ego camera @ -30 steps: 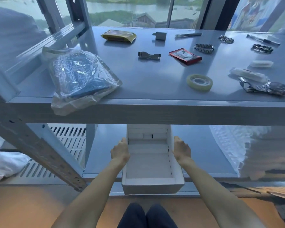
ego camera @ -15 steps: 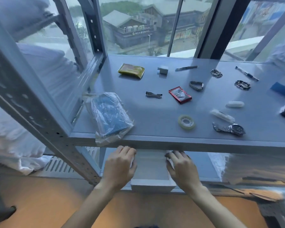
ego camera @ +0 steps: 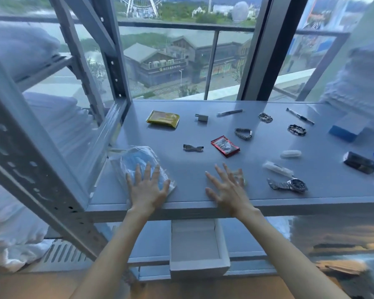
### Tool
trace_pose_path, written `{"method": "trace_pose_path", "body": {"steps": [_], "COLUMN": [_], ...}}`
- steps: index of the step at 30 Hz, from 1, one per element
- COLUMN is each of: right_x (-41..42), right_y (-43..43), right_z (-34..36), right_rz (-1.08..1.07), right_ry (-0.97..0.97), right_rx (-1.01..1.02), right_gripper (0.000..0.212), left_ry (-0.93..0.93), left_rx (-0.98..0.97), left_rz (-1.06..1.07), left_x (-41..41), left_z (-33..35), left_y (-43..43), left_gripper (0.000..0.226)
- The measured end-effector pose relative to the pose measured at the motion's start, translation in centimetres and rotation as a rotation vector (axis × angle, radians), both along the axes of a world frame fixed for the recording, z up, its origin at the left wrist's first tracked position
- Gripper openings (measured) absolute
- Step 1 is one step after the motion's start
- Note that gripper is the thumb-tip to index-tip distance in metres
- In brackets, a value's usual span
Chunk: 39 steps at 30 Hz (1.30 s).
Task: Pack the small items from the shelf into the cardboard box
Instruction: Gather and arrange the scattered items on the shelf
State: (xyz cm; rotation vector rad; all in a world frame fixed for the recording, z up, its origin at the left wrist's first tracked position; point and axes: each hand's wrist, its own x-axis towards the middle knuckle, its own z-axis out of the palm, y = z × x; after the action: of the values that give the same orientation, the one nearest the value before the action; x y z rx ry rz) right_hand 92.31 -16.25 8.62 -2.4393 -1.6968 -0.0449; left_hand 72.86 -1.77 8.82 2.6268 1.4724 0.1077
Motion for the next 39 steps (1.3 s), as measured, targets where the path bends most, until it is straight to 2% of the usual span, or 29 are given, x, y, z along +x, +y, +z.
{"method": "trace_pose_path", "body": {"steps": [13, 18, 23, 26, 28, 31, 35, 39], "right_x": [10.7, 14.3, 16.9, 19.0, 20.3, 21.4, 22.8, 25.9], "right_y": [-3.7, -4.9, -7.6, -10.3, -12.1, -14.0, -14.2, -13.0], "right_z": [1.0, 1.6, 2.8, 2.5, 2.3, 1.5, 0.2, -0.1], "right_rz": [-0.133, -0.014, 0.081, 0.177, 0.235, 0.073, -0.176, -0.198], "right_ry": [-0.157, -0.118, -0.36, -0.386, -0.379, -0.304, -0.048, -0.023], "right_rx": [-0.069, -0.015, 0.17, 0.337, 0.413, 0.404, 0.165, 0.062], "right_gripper": [0.044, 0.044, 0.039, 0.032, 0.028, 0.041, 0.067, 0.072], "left_ry": [-0.016, -0.029, -0.052, -0.071, -0.077, -0.081, -0.076, -0.075], "left_rx": [0.022, 0.025, 0.059, 0.08, 0.097, 0.101, 0.081, 0.075], "left_rz": [-0.322, -0.356, -0.37, -0.39, -0.382, -0.368, -0.365, -0.366], "left_x": [12.8, 18.1, 22.7, 25.1, 26.4, 28.1, 29.8, 31.5], "left_z": [0.0, -0.2, -0.4, -0.7, -0.8, -0.6, -0.3, -0.3], "left_y": [-0.4, -2.3, -4.8, -6.6, -7.6, -8.4, -9.1, -9.6], "left_gripper": [0.065, 0.065, 0.065, 0.065, 0.065, 0.064, 0.064, 0.064]}}
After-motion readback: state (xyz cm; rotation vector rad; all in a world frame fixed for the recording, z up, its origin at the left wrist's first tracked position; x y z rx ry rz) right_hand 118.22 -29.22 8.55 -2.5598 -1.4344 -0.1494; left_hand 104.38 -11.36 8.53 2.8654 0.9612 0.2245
